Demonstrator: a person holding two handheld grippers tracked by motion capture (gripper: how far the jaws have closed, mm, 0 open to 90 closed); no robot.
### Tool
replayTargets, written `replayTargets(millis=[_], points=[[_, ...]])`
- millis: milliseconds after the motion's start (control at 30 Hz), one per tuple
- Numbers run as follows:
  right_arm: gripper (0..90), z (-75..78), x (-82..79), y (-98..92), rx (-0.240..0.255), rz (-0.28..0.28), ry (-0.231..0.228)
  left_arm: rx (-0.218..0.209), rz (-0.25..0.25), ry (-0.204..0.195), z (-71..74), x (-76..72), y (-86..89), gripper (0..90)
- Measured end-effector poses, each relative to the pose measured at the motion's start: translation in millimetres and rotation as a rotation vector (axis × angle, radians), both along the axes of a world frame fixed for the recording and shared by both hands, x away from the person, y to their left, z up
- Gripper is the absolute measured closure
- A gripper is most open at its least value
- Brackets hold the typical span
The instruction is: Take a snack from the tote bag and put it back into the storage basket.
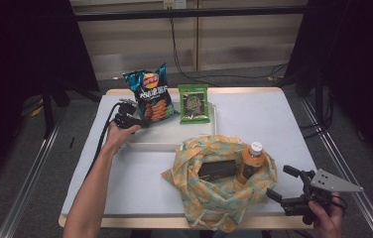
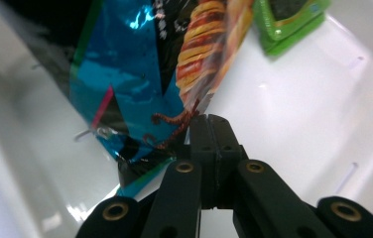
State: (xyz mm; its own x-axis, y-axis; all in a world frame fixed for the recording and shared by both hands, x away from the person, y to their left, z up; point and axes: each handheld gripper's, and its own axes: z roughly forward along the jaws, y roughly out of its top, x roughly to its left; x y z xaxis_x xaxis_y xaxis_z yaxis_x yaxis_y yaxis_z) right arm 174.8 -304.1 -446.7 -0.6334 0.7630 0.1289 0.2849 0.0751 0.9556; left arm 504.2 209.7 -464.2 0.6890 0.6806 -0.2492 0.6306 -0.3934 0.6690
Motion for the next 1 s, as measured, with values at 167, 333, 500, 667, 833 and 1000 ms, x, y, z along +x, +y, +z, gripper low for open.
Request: replayTargets(millis=[167,333,500,667,833,1000], points=[[0.1,0.1,-0.2,-0.3,0.000,0.002,0.002,0.039,0.016,0.010,-2.0,4.2,0.9,90.0],[0.1,0.1,-0.1,-1.0,0.003,0.004,0.010,0.034,0.042,0.030,-7.4,9.0,2.1,90.0],[0.1,0.1,-0.3,-1.5,0.002,0.007,0.010,0.050,0.048,0.024,-6.1,10.6,3.4,90.0],[0.1,-0.2,-0.2,-0.6,0.000,-0.001,0.005,0.041,0.045,0.018,-5.5,7.9,3.7,87.3],[0.1,-0.1,0.3,-0.4,-0.004,0.000,0.008,-0.002,0.048,0.002,0.8,-6.2,4.9,81.7],[0.1,1.3,0.6,1.0,0.001,-0.006,0.008,-0.052,0.007,-0.054,14.5,-24.3,4.4,73.8]])
